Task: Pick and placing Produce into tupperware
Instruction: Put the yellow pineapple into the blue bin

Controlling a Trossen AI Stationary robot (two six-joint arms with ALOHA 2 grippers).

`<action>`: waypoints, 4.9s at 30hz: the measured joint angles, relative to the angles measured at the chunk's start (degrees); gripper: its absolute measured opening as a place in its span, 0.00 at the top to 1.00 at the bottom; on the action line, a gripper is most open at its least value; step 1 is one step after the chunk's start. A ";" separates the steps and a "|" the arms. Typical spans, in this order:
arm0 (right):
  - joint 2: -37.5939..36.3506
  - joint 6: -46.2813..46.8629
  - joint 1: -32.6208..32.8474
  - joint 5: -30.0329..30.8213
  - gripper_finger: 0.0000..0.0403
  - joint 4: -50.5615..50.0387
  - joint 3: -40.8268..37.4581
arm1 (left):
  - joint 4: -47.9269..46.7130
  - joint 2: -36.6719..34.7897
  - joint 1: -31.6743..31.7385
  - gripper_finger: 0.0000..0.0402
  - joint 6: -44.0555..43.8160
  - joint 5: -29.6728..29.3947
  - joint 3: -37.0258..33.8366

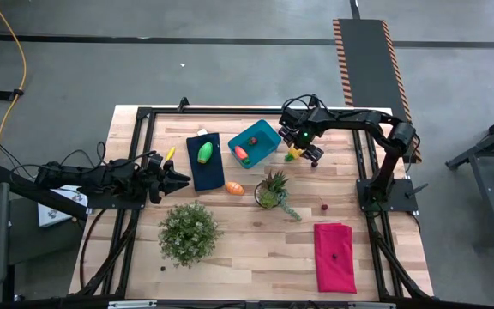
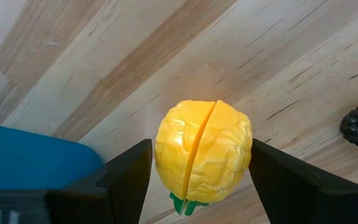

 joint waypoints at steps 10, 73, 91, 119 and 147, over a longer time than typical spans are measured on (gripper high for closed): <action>-0.04 0.00 -0.01 0.00 0.47 0.00 0.00 | 0.00 0.00 0.00 0.67 0.00 0.00 0.01; -17.95 -9.67 0.02 7.26 0.48 -1.18 0.02 | 0.13 -0.02 -0.02 0.67 -1.68 -0.20 0.01; -29.66 -24.33 0.02 11.57 0.48 2.34 0.02 | 0.04 -0.02 -0.02 0.67 -1.84 -0.06 0.00; -42.32 -54.18 0.06 -2.45 0.48 28.49 0.02 | 0.57 -0.02 -0.02 0.67 -18.43 -2.41 0.00; -42.27 -72.06 4.69 -17.53 0.48 41.99 0.02 | 0.52 -0.02 -0.02 0.67 -19.54 -2.37 0.00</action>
